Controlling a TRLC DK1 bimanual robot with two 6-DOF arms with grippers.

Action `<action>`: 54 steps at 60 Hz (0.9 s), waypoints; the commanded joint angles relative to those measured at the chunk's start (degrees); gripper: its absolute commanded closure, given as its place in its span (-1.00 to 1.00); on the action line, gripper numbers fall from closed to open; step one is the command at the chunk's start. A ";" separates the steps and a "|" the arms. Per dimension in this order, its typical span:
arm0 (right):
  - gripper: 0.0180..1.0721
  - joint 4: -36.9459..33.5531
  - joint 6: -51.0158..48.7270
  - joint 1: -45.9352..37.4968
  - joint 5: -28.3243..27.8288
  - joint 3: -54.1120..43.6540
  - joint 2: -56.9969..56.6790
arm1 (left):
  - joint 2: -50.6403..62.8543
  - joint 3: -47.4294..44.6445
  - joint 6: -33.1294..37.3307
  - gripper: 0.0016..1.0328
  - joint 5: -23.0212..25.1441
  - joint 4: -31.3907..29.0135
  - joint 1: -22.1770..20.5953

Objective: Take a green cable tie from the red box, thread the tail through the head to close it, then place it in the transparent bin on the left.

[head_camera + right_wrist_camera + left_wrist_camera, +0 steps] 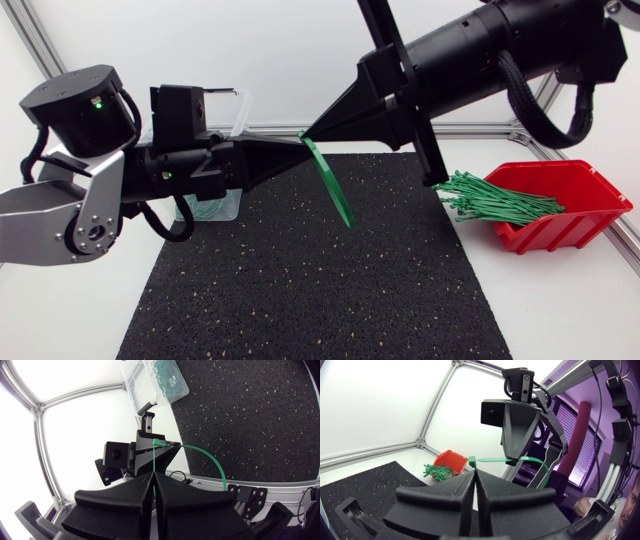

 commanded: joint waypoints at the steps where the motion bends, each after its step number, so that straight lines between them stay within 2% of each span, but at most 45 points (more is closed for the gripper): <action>1: 0.89 0.02 0.27 0.19 0.10 0.27 -1.01 | -0.14 -1.04 0.51 0.93 -0.29 0.96 -0.25; 35: 0.89 0.64 0.27 0.19 0.63 -0.44 -0.66 | -2.24 -1.48 0.51 0.93 -0.47 0.96 -0.25; 54: 0.89 0.64 0.27 0.19 0.63 -0.35 -0.39 | -2.16 -1.83 0.60 0.93 -0.73 0.96 -1.92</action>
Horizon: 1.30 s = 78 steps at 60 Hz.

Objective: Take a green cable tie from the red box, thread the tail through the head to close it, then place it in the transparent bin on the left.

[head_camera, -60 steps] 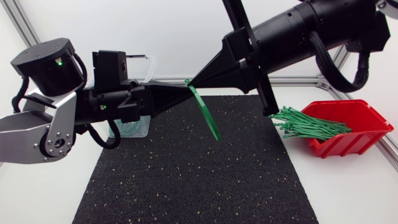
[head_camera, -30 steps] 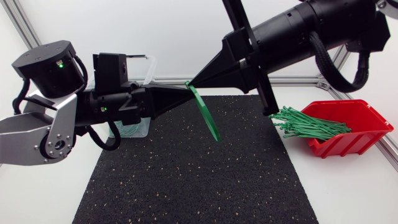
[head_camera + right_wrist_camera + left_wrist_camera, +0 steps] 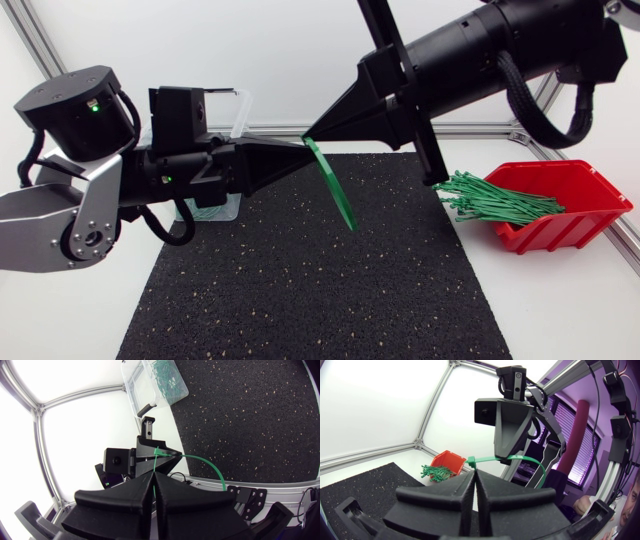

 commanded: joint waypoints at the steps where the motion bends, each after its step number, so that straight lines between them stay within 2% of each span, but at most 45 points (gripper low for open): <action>1: 0.89 0.57 0.27 0.28 0.02 -0.35 -0.22 | -0.95 -1.11 0.38 0.93 -0.14 0.96 -0.70; 57: 0.88 0.92 -0.87 1.42 3.27 0.09 4.00 | -6.14 -2.78 -1.29 0.93 -0.23 0.87 -0.87; 62: 0.53 1.19 -0.96 2.03 3.00 0.00 4.00 | -6.14 -2.69 -1.20 0.93 -0.23 0.87 -0.70; 67: 0.42 1.28 -1.05 2.39 3.00 0.09 4.00 | -5.79 -2.69 -1.11 0.93 -0.23 0.87 -0.70; 70: 0.22 1.28 -1.05 2.39 3.09 0.18 4.00 | -5.70 -2.69 -1.03 0.93 -0.23 0.87 -0.70; 78: 0.11 1.19 -1.14 2.56 2.83 0.18 3.91 | -5.70 -2.60 -1.03 0.93 -0.23 0.87 -0.61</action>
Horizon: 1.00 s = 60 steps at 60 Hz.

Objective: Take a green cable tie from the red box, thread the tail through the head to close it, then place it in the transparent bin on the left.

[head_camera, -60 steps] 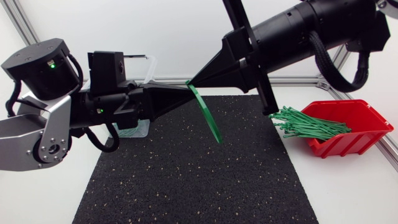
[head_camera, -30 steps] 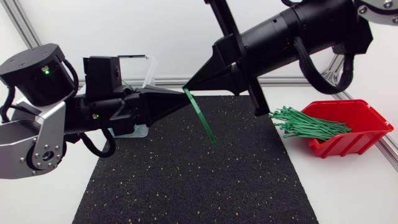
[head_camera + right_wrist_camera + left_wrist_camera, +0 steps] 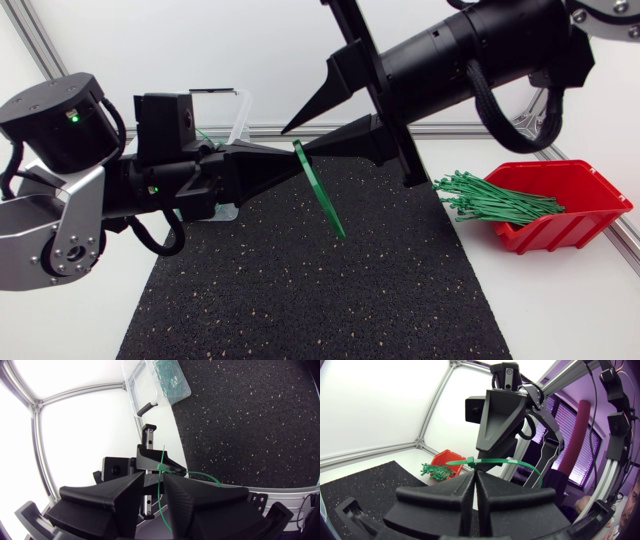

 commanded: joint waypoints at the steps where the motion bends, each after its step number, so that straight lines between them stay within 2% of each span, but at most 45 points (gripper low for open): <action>1: 0.11 -0.80 -0.50 0.31 0.97 -0.11 1.62 | -1.57 0.13 -0.81 0.93 0.74 1.98 -0.46; 43: 0.11 -0.71 -0.50 -2.77 2.64 -0.81 -3.92 | 2.30 0.57 2.44 0.93 0.21 1.81 1.04; 60: 0.12 0.87 0.03 -3.47 3.08 -2.74 -2.51 | 1.59 0.30 2.88 0.93 1.17 1.63 -0.90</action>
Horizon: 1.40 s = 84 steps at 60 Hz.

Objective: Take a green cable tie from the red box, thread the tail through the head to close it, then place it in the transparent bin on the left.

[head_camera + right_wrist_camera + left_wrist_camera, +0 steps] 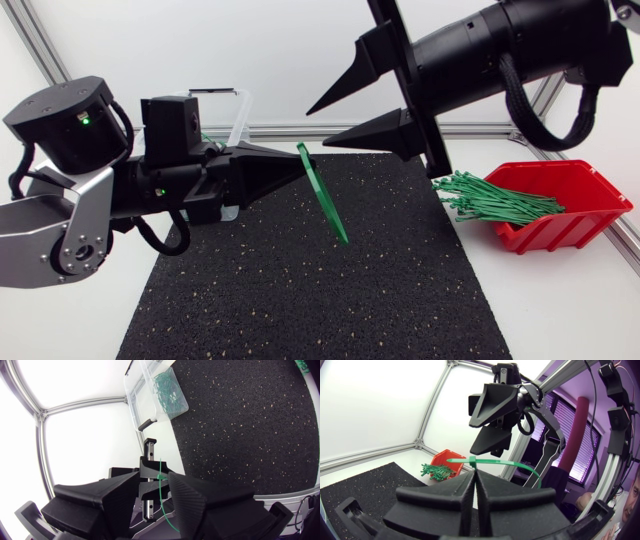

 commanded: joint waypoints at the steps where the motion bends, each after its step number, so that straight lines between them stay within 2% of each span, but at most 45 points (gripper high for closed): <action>1: 0.13 0.43 0.33 -0.10 -0.02 -0.99 1.23 | -0.51 0.19 0.92 0.93 0.80 0.71 -0.88; 21: 0.13 -0.71 -0.90 2.27 -0.02 1.29 4.57 | -2.70 -0.51 0.92 0.93 1.07 0.54 -1.58; 25: 0.21 -1.33 -1.51 2.36 0.06 1.91 4.48 | -2.53 -0.51 0.92 0.93 1.07 0.54 -1.67; 41: 0.22 -1.50 -1.87 2.36 0.15 2.26 4.21 | -1.82 -0.69 1.09 0.93 1.15 0.63 -1.58; 48: 0.45 -1.77 -2.13 2.36 0.33 2.43 4.13 | -1.82 -0.69 1.09 0.93 1.15 0.63 -1.67; 57: 0.49 -2.03 -2.39 2.36 0.59 2.43 3.86 | -1.82 -0.69 1.09 0.93 1.15 0.63 -1.84; 63: 0.64 -2.03 -2.66 2.36 0.85 2.52 3.51 | -1.74 -0.60 1.18 0.93 1.15 0.63 -1.93; 84: 0.73 -2.12 -2.83 2.27 1.21 2.52 2.63 | -1.30 -0.60 1.53 0.93 1.07 0.63 -2.20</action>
